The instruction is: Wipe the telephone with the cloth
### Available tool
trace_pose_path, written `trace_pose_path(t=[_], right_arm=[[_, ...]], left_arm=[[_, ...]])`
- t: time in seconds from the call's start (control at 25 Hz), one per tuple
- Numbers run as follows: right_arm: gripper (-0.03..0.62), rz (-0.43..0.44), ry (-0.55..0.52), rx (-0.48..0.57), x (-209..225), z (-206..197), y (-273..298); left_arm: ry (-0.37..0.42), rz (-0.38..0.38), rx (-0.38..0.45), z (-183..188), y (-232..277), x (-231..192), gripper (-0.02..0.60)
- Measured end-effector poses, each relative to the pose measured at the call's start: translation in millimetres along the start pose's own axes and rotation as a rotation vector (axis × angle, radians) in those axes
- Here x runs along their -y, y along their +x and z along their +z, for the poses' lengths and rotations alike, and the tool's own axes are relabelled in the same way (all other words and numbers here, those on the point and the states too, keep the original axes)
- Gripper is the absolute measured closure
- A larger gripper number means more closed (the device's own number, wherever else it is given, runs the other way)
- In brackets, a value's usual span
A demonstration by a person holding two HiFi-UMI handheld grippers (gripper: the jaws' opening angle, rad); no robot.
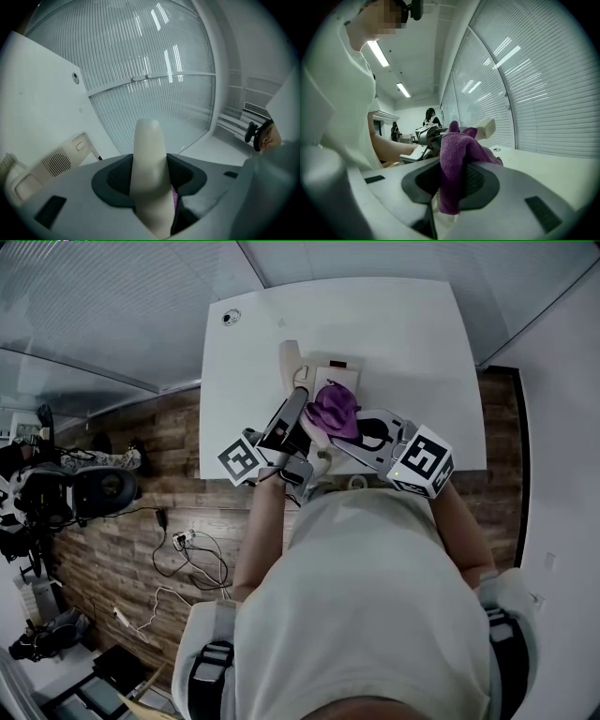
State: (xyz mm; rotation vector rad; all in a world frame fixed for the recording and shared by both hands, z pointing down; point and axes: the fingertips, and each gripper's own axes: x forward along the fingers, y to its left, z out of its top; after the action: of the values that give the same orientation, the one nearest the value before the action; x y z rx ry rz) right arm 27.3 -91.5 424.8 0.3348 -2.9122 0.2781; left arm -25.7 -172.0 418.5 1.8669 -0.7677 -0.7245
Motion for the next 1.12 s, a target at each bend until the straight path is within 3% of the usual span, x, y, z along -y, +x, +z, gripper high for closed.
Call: trace_pose_path(t=[0.64, 0.84, 1.04, 1.12], right_arm=[[0.502, 0.021, 0.029, -0.071, -8.4, -23.4, 8.4], [0.502, -0.032, 0.028, -0.084, 2.4, -28.8, 4.3], [0.502, -0.116, 0.048, -0.060, 19.6, -28.6, -3.0], [0.502, -0.141, 0.049, -0.052, 25.2, -27.4, -5.0]], left_arm=[[0.049, 0.053, 0.065, 30.6, -12.1, -12.3, 0.359], [0.076, 0.093, 0.051, 30.7, -15.9, -20.1, 0.358], [0.094, 0.182, 0.037, 27.4, -23.7, -39.4, 0.359], [0.159, 0.254, 0.010, 28.0, -29.0, -52.0, 0.359]])
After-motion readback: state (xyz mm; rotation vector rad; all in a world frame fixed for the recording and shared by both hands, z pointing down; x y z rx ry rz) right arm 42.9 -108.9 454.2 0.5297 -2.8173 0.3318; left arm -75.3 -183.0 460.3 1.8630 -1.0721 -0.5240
